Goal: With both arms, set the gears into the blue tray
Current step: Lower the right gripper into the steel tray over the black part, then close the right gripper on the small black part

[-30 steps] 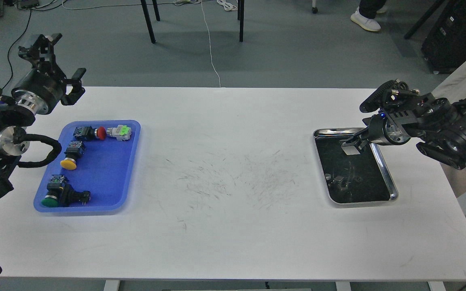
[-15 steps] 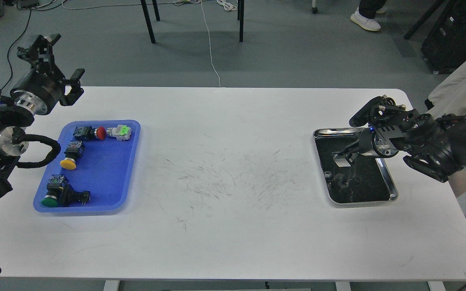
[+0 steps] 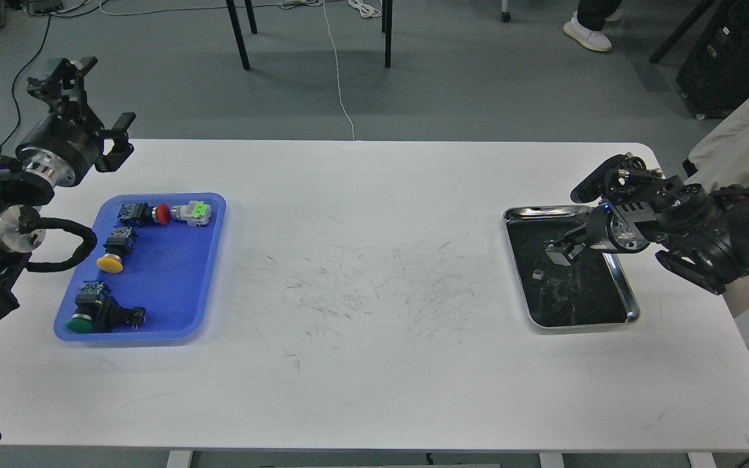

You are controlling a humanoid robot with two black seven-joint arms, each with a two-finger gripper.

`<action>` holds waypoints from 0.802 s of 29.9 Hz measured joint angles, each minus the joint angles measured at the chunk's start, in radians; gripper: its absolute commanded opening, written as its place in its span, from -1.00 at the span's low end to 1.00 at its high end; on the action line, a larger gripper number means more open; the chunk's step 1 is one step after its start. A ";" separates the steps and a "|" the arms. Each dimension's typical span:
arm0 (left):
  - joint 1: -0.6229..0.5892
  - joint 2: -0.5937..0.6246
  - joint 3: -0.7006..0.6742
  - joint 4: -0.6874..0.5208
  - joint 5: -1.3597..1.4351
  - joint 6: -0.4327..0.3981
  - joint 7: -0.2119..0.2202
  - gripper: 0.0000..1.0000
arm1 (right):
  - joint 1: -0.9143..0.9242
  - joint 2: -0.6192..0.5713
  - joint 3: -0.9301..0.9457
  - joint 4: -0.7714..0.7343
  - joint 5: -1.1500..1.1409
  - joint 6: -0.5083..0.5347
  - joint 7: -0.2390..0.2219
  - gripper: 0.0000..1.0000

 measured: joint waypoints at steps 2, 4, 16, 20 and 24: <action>0.000 0.000 0.000 0.000 0.000 0.000 0.000 0.98 | -0.008 -0.001 0.000 -0.003 0.008 0.000 0.000 0.59; 0.000 0.000 0.000 0.000 0.001 0.001 0.001 0.98 | -0.019 -0.001 0.004 -0.019 0.014 0.001 0.000 0.56; -0.003 -0.002 0.003 -0.002 0.001 0.005 0.005 0.98 | -0.066 0.006 0.079 -0.073 0.036 0.001 0.000 0.53; -0.003 -0.003 0.003 -0.002 0.001 0.005 0.005 0.98 | -0.068 0.006 0.080 -0.064 0.037 0.001 0.000 0.49; -0.003 -0.003 0.004 -0.002 0.001 0.005 0.005 0.98 | -0.068 0.006 0.080 -0.059 0.037 0.001 0.000 0.49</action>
